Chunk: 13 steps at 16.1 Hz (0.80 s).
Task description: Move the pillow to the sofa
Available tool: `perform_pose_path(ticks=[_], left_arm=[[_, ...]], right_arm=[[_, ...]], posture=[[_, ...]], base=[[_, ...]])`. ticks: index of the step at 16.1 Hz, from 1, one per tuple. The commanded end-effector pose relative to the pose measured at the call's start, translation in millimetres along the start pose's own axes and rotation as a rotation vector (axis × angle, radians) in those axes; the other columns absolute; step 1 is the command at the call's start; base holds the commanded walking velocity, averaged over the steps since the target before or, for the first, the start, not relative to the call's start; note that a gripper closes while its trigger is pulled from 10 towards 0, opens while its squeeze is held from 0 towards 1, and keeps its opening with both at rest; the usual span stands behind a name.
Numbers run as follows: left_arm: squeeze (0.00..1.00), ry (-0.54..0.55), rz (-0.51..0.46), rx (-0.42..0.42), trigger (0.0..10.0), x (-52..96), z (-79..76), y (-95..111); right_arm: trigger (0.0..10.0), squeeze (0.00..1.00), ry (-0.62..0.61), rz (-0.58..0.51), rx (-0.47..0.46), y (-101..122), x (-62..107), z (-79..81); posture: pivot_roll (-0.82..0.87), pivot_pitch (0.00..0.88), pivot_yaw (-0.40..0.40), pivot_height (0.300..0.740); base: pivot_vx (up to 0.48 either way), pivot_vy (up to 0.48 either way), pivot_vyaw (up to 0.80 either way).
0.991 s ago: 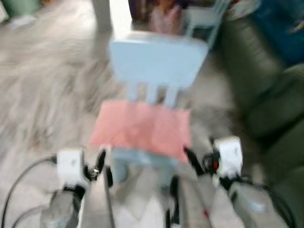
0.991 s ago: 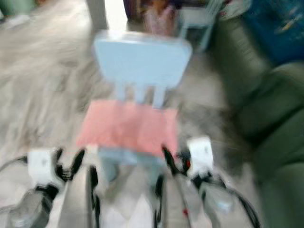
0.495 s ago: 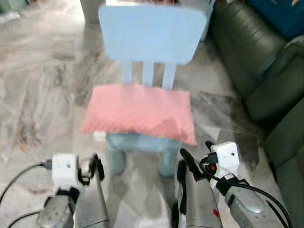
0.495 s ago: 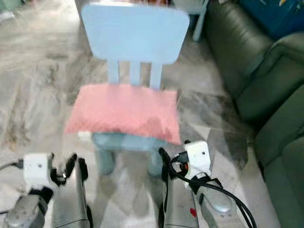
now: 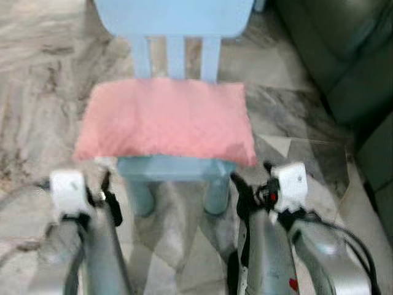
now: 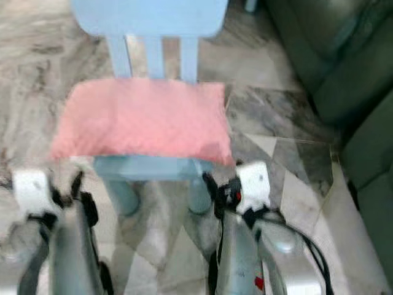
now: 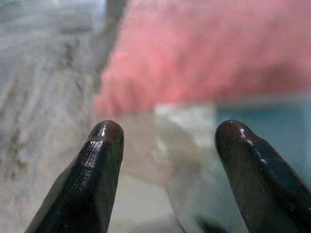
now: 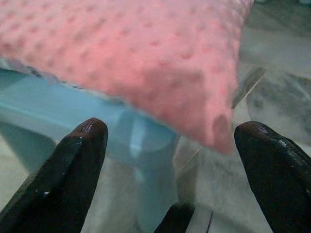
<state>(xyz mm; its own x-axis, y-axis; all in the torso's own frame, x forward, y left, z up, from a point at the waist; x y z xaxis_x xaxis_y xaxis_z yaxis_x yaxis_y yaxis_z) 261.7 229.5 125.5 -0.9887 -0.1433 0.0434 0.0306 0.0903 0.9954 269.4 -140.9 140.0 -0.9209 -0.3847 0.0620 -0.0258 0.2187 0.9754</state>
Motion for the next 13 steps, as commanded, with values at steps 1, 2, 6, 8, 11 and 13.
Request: perform_pose_path(ticks=[1, 2, 6, 8, 11, 13], left_arm=[[0.00, 0.065, -0.082, 0.002, 10.0, -7.6, 16.6, 19], [0.00, 0.072, -0.116, -0.001, 10.0, -11.0, 18.6, 28], [0.00, 0.071, -0.237, 0.034, 10.0, -38.1, 23.6, 71], [0.00, 0.097, -0.176, 0.095, 10.0, -64.8, 38.2, 68], [0.00, 0.113, -0.161, 0.223, 10.0, -96.2, 47.9, 80], [0.00, 0.112, -0.178, 0.263, 10.0, -112.6, 47.7, 94]], right_arm=[[10.0, 0.00, -0.037, -0.056, 0.011, 16, -8.4, -15.5], [10.0, 0.00, -0.047, -0.074, 0.014, 22, -11.9, -20.8], [10.0, 0.00, -0.034, -0.167, 0.071, 55, -35.5, -51.7], [10.0, 0.00, -0.041, -0.200, 0.039, 70, -54.6, -66.2], [10.0, 0.00, -0.015, -0.226, -0.026, 91, -78.8, -73.5], [10.0, 0.00, -0.026, -0.248, -0.056, 103, -91.3, -82.0]], posture=[[-0.08, 0.258, -0.051, 0.316], [-0.08, 0.258, -0.049, 0.316], [-0.07, 0.271, -0.037, 0.316], [-0.08, 0.284, -0.035, 0.316], [-0.09, 0.304, -0.034, 0.316], [-0.09, 0.320, -0.032, 0.316]], base=[[0.000, 0.000, 0.00], [0.000, 0.000, 0.00], [0.000, 0.000, 0.00], [0.000, 0.000, 0.00], [0.000, 0.000, 0.00], [0.000, 0.000, 0.00]])
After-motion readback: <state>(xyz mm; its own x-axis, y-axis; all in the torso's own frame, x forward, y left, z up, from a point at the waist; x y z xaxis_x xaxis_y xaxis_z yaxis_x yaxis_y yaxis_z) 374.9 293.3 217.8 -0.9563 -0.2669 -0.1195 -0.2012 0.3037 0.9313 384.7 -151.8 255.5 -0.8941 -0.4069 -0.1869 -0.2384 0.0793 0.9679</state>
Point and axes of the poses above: a point about 5 cm out from each wrist's last joint towards the gripper, its own x axis pointing back from the gripper into the wrist, its own y axis along the axis of the wrist's last joint, z = x × y, the point moved 1 cm from there along -x, pointing out of the wrist towards the gripper, and after that the axes turned 9 degrees about x, right-handed, at the moved point
